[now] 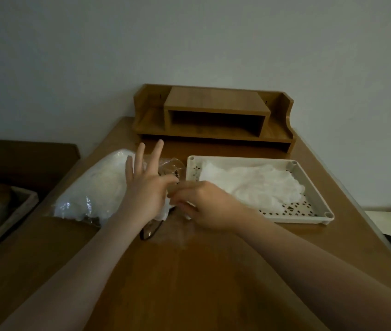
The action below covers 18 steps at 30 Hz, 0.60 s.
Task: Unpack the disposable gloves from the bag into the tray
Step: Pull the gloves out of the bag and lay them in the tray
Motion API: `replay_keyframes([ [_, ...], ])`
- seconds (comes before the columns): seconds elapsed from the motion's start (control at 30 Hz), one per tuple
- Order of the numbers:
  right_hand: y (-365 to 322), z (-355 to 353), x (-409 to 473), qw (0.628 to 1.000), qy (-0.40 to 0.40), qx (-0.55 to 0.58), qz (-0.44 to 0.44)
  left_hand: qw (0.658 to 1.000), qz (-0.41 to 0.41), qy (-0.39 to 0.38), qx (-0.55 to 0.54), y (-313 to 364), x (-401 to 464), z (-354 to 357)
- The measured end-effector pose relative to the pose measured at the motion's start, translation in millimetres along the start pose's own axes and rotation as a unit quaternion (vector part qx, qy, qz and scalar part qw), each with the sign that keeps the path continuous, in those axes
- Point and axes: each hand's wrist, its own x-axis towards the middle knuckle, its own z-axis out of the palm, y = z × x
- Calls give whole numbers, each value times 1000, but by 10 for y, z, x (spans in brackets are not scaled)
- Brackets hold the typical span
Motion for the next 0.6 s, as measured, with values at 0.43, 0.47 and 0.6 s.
replay_keyframes([
  [0.43, -201, 526, 409, 970, -50, -85, 220, 980, -56, 18, -191, -280, -57, 152],
  [0.47, -183, 498, 406, 968, -26, -43, 247, 979, -55, 17, -194, -290, -70, 158],
  [0.6, -102, 259, 317, 891, 125, 237, 367, 981, -60, -20, -182, -292, -110, 205],
])
